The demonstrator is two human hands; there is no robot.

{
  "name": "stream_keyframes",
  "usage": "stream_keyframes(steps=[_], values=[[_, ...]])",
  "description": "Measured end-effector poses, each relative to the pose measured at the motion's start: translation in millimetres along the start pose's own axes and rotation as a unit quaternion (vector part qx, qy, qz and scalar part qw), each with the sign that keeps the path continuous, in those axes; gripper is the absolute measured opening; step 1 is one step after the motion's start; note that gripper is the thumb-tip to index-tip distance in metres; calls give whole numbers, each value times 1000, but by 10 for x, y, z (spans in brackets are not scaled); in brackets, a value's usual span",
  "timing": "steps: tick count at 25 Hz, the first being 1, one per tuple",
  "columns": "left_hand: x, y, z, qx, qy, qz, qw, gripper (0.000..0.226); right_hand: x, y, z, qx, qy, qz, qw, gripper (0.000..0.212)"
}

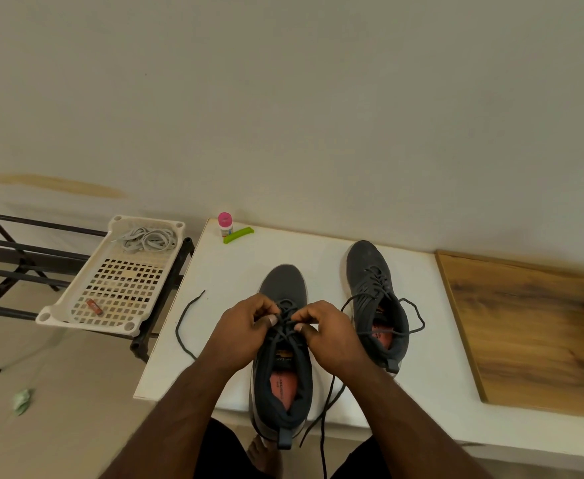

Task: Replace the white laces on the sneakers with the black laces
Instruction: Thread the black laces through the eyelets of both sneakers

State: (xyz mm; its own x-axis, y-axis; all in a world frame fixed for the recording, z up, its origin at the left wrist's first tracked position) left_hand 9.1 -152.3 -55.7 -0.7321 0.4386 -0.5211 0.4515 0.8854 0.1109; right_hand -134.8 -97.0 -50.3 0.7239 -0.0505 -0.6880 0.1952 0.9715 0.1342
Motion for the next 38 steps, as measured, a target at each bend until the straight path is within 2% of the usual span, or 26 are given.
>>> stream_keyframes(steps=[3,6,9,11,14,16,19,23,26,29,33,38], values=[[4,-11,8,-7,-22,0,1000,14,18,-13,15,-2,-3,-1,1000,15],[-2,-6,2,-12,8,-13,1000,17,6,12,-59,6,-62,-27,998,25],[-34,-5,78,-27,34,-18,999,15,-14,13,-143,30,-108,-38,993,24],[-51,-9,189,-44,46,5,998,15,-41,23,-173,30,-133,-34,990,22],[26,25,212,-33,28,79,996,18,-1,75,-215,30,-189,8,981,21],[44,45,177,-24,10,84,996,18,-4,100,-259,37,-209,6,977,17],[26,71,70,-7,-25,58,998,15,-4,111,-221,28,-181,2,983,14],[13,125,-93,26,-43,37,998,16,7,118,-106,3,-74,-4,997,20],[-28,147,-31,10,7,28,1000,15,11,146,-172,22,-131,-21,991,18],[-2,129,90,-12,13,41,999,13,14,153,-219,22,-123,-18,992,14],[16,125,30,11,-20,33,999,10,30,133,-168,19,-71,-4,997,8],[-67,139,-32,21,6,-8,1000,11,37,148,-190,28,-137,-37,990,14]])
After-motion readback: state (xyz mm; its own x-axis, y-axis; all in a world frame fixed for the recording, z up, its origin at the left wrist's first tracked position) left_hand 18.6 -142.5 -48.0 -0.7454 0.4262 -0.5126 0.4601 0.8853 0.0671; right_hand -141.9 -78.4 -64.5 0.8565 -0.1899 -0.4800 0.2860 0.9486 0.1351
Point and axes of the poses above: each hand's wrist, its own y-axis away from the middle knuckle, its own x-axis out of the palm, z = x × y, the point moved 10 cm from there along -y, towards the middle knuckle
